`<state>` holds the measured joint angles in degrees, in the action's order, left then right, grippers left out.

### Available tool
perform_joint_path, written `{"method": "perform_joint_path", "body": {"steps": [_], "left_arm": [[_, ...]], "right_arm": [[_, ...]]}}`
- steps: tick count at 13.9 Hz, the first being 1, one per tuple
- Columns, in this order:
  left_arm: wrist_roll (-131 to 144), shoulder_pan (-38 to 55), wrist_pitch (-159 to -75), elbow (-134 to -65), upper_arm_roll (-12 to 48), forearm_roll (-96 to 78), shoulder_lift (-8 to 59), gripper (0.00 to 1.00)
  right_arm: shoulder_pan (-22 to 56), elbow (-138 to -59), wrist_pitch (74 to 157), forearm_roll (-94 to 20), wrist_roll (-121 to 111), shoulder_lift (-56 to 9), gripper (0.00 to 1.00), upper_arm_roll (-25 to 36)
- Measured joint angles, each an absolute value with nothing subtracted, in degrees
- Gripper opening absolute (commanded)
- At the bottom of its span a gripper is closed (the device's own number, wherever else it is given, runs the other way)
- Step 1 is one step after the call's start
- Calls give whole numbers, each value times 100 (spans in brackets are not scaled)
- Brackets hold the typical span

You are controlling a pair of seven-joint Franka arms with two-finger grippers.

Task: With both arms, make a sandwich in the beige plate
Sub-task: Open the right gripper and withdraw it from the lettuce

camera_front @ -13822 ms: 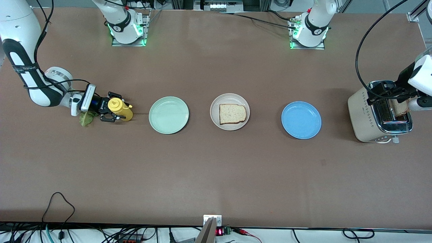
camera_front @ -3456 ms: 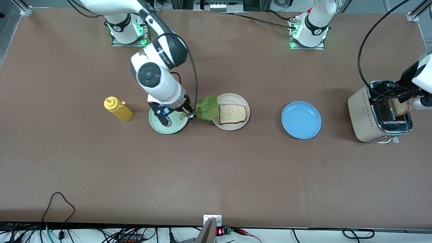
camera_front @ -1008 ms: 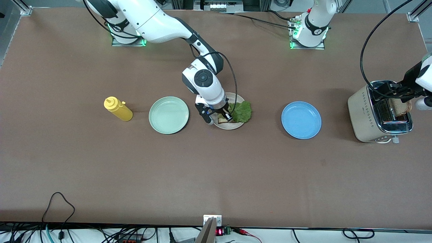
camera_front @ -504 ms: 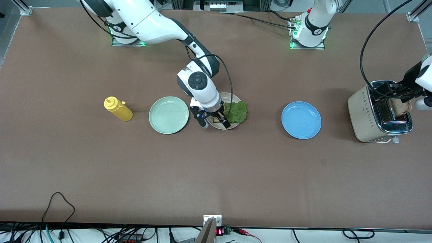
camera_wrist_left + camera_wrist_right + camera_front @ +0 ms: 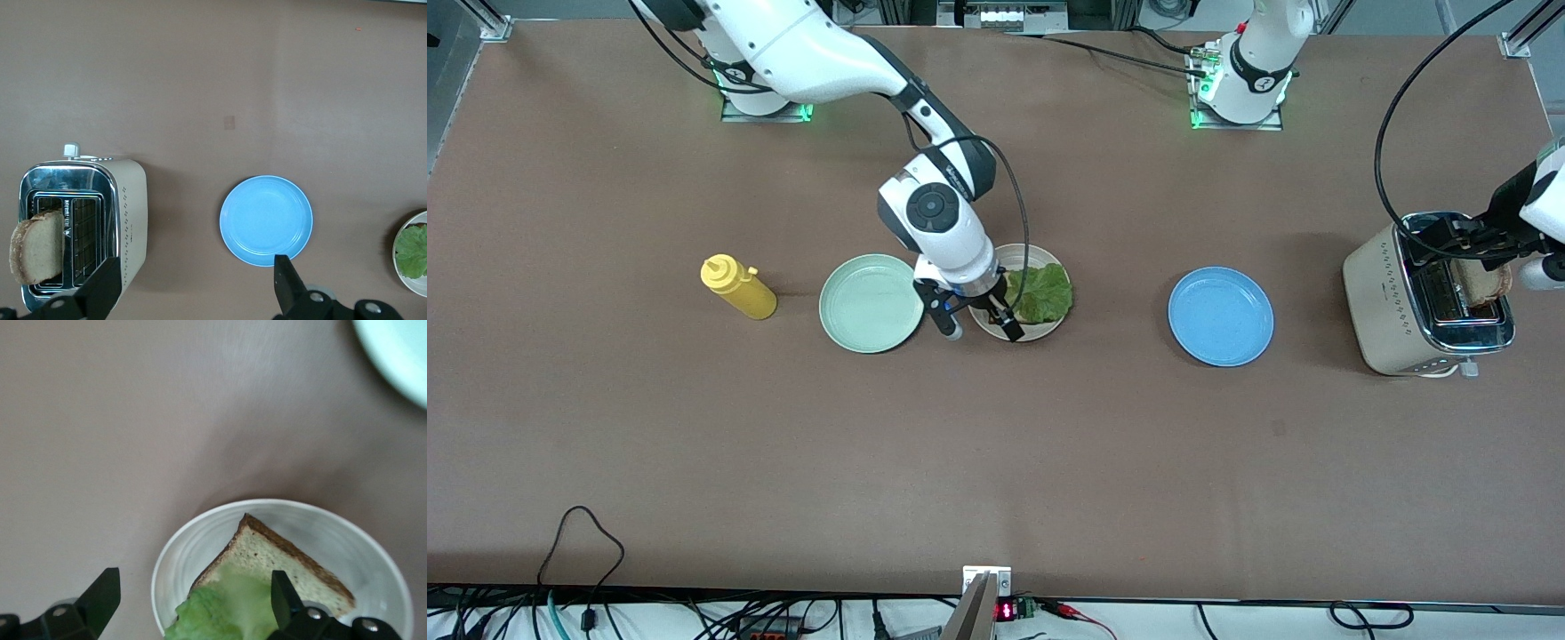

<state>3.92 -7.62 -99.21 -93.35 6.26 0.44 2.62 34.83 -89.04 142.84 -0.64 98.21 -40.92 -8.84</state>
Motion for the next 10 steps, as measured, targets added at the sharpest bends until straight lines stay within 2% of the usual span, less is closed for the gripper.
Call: {"method": "perform_joint_path", "body": {"steps": [3,10], "left_arm": [[393,-755,-9859,-9338,646,44,265,100],[392,-666,-9833,-9420,693,44,516,100]], "right_arm": [[3325,-8993,13790,-64,9820,-3614,100,-884],[2805,-9269,13259,-65,9022,-2891,100,-872]]}}
